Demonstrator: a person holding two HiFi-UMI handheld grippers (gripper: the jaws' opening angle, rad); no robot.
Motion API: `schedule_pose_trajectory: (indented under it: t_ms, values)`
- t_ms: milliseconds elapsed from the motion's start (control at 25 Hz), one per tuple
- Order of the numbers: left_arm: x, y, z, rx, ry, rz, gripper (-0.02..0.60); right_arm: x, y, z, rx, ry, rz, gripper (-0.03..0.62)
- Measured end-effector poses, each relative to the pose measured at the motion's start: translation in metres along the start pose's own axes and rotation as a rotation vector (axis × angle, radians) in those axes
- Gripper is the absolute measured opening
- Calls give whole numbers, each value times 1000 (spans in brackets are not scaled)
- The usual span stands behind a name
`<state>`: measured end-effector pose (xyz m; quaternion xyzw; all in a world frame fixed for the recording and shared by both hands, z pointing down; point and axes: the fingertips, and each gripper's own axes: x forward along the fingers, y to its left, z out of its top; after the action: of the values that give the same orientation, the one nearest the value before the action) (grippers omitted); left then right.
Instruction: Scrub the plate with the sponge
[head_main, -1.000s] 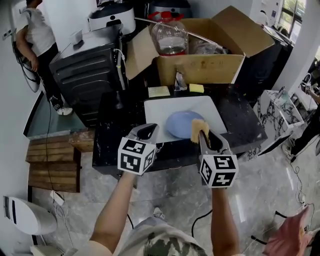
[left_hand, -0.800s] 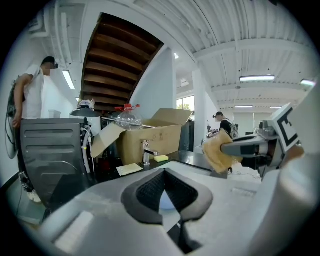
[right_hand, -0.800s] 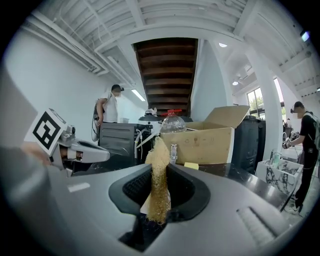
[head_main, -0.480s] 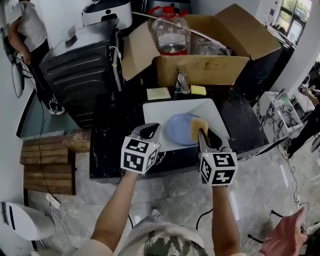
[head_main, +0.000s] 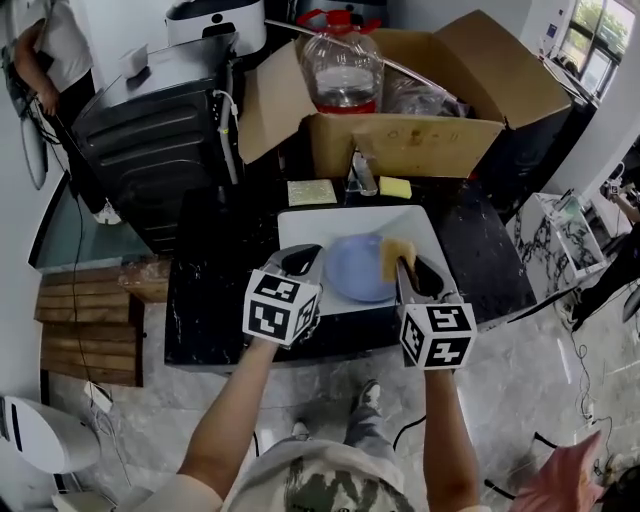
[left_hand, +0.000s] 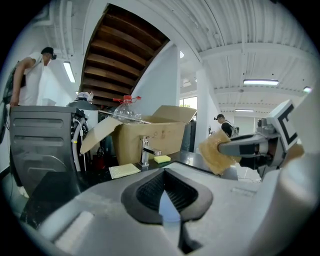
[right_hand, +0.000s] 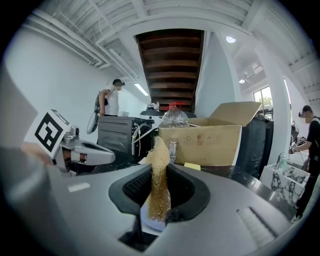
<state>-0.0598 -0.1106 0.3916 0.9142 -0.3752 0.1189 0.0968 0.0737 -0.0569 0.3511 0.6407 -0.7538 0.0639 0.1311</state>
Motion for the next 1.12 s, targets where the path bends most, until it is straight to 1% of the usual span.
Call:
schedule_pose_trajectory:
  t_ms: [160,400,680,920,1120]
  values:
    - [25,4,2,10,9,43,2,26,-21,-3,17,-2,48,69]
    - [70,12,18,-27,12,126,2,74,-57,2,22,3,145,69]
    - [106,23,34,-25,10,254,2,115,-94,15,4,-3,242,69]
    - [125,27,39,-49,10,321,2,138,-109,16,-2,6,318,69]
    - [131,28,35,-55,21,355,2,151,-114,12,0,19,362,69]
